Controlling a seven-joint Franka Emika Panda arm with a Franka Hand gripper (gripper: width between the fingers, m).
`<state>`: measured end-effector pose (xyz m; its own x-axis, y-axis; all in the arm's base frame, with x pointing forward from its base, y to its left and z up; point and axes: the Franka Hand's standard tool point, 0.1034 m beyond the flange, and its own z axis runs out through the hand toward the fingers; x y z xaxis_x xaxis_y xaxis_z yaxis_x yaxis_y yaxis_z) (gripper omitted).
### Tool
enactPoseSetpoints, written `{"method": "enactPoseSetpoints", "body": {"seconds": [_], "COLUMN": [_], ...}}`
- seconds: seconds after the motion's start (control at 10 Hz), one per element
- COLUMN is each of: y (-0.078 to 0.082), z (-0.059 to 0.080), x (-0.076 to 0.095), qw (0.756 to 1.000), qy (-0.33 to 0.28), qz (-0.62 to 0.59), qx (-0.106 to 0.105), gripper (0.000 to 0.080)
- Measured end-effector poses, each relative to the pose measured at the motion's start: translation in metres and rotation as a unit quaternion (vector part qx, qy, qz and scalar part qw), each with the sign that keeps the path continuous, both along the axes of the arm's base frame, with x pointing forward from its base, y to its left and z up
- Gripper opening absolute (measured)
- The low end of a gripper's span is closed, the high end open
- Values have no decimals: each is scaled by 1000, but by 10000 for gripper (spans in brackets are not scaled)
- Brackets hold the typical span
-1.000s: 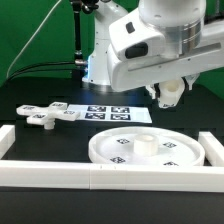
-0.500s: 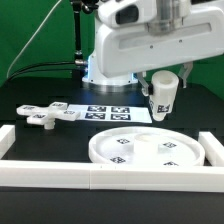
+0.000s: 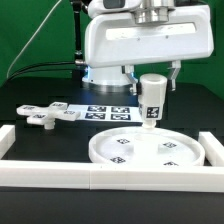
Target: Assemble round table
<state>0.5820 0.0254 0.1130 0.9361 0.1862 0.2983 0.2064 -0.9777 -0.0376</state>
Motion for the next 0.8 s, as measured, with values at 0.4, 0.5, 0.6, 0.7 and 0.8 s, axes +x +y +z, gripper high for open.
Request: {"method": "enactPoseSetpoints", "body": {"seconds": [0.4,0.5,0.6,0.7,0.8], "y": [-1,2,4,5,5], "z": [-13,-13,-13,-13,-13], "x": [-7,-7,-8,-8,-8], "qw": [1000,1000,1000,1000,1000], "qy": [4,2,-1,-1,-1], "qz": [4,3,5,6,6], "qx": [-3,-3,-4,-4,-4], "gripper": [407,407,407,407,407]}}
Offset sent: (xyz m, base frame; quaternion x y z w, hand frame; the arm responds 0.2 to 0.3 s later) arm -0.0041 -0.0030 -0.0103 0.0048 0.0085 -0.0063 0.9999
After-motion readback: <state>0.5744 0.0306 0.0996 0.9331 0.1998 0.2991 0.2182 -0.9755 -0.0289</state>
